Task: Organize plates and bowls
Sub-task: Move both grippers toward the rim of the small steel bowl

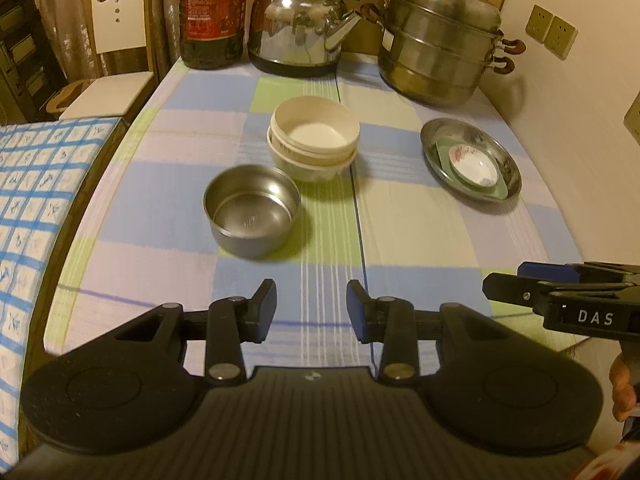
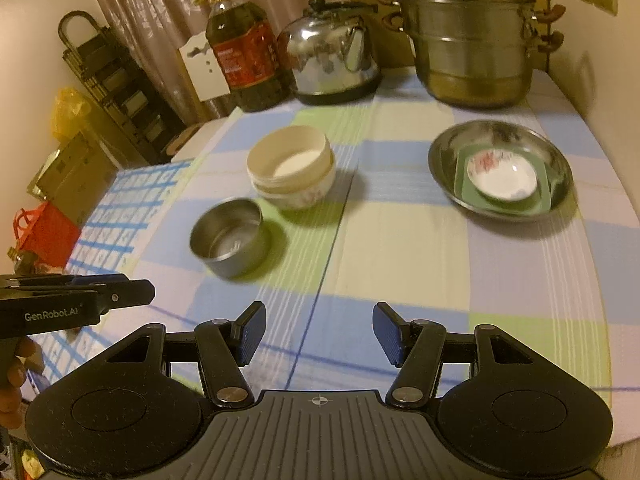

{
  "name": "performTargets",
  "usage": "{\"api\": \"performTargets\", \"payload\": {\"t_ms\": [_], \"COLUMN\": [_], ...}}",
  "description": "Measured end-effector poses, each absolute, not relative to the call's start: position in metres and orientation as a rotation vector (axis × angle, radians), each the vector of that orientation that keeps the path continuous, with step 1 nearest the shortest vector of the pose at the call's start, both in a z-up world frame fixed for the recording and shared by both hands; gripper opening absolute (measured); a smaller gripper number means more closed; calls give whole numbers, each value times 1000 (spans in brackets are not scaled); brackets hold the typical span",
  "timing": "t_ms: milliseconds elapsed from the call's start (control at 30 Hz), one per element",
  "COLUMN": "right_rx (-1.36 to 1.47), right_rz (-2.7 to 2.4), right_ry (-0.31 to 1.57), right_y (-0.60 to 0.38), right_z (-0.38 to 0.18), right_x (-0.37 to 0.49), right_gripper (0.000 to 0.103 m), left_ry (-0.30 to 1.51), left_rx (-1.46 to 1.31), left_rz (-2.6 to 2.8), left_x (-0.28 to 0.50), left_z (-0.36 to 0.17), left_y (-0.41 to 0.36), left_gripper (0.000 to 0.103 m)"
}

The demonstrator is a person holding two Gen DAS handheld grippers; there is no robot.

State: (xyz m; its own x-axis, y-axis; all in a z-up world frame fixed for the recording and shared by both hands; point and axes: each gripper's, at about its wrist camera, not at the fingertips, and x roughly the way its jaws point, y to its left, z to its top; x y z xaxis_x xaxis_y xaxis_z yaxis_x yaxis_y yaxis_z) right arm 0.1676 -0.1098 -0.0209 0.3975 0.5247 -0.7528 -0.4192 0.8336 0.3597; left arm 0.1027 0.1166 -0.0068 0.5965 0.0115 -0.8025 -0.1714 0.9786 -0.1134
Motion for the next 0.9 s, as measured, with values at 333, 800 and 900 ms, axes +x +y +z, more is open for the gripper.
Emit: {"api": "performTargets", "payload": {"t_ms": [333,800,900], "right_rx": [92,142,178], "right_rz": [611,614,642], "right_ry": [1023,1025,1031], "right_y": [-114,-116,-116], "right_z": [-27,-33,-35], "right_x": [148,149,152], "right_gripper": [59,59,59], "left_ry": [953,963,964], "left_rx": [-188,-178,-180], "left_rz": [112,145,148], "left_x": [80,78,80], "left_z": [-18,-24,-25], "left_y": [101,104,107], "left_gripper": [35,35,35]}}
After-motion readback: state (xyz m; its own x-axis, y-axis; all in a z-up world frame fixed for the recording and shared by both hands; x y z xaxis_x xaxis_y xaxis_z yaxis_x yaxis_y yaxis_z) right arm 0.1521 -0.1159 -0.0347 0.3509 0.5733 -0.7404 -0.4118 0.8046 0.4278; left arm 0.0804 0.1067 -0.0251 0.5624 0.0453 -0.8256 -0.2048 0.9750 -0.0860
